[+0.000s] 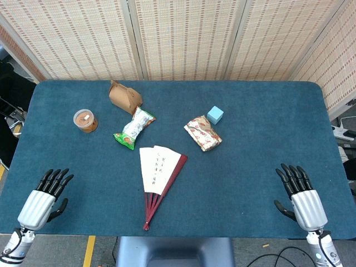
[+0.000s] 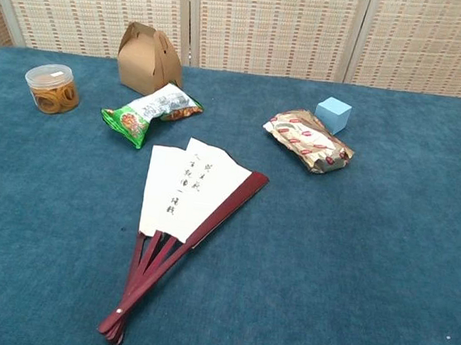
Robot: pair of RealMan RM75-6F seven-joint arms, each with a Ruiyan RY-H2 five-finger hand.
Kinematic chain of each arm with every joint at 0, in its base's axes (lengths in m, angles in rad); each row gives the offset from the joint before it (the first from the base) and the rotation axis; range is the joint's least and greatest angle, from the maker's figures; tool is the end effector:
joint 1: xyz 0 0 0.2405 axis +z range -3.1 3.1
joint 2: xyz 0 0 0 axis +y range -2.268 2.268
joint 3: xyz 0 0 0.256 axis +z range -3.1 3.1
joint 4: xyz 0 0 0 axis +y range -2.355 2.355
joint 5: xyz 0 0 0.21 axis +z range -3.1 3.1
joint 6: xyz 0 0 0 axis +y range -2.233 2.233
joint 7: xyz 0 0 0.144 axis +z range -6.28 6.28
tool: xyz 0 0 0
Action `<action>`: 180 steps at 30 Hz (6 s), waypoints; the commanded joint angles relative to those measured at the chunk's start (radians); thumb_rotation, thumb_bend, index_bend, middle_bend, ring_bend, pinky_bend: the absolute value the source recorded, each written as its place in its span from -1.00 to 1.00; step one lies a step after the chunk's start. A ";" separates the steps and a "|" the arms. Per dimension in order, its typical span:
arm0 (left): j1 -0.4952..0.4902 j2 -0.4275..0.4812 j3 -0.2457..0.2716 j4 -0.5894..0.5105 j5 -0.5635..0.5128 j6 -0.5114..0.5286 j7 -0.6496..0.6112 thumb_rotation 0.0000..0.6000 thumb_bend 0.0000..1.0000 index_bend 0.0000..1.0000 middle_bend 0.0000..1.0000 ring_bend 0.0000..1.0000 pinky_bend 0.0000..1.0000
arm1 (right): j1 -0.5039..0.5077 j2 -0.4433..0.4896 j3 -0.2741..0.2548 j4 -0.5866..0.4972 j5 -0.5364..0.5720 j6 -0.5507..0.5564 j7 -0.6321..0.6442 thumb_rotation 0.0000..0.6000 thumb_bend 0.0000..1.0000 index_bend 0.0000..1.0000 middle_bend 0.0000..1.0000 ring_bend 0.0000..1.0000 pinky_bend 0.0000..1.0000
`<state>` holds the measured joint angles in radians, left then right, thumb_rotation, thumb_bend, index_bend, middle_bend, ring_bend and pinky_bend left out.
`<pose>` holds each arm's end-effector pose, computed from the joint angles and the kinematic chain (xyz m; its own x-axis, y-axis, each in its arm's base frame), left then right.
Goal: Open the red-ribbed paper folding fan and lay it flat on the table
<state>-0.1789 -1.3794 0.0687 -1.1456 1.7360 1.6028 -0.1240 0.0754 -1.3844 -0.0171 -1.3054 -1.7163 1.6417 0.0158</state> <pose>-0.3241 0.1888 0.0988 0.4717 -0.0297 0.8813 0.8247 -0.3388 -0.4528 -0.3091 -0.1625 0.0967 0.4073 0.0821 0.9096 -0.8834 -0.2174 0.4152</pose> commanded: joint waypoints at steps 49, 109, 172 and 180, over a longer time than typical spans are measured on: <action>0.003 0.066 -0.031 -0.098 -0.065 -0.046 -0.056 1.00 -0.10 -0.92 -1.00 -1.00 -0.89 | 0.649 -0.885 0.201 0.567 0.152 -0.602 -0.228 1.00 -0.71 -0.05 -0.91 -1.00 -1.00; -0.174 -0.303 -0.156 -0.073 -0.214 -0.263 -0.899 1.00 -0.19 -0.77 -1.00 -1.00 -0.96 | 0.886 -0.668 0.561 -0.291 0.770 -0.495 -0.713 1.00 -0.39 0.35 -0.70 -1.00 -1.00; -0.223 -0.380 -0.286 0.032 -0.298 -0.256 -0.768 1.00 0.16 0.22 -0.63 -1.00 -0.95 | 0.895 -0.408 0.533 -0.541 0.802 -0.367 -0.639 1.00 -0.39 0.35 -0.70 -1.00 -1.00; -0.228 -0.381 -0.281 0.078 -0.276 -0.229 -0.738 1.00 0.07 0.01 -0.64 -1.00 -0.95 | 0.856 -0.325 0.463 -0.611 0.727 -0.348 -0.665 1.00 -0.39 0.35 -0.70 -1.00 -1.00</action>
<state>-0.4055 -1.7579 -0.2167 -1.1024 1.4469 1.3577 -0.8814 0.9521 -1.7438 0.4795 -1.8877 -0.9525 1.2825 -0.6335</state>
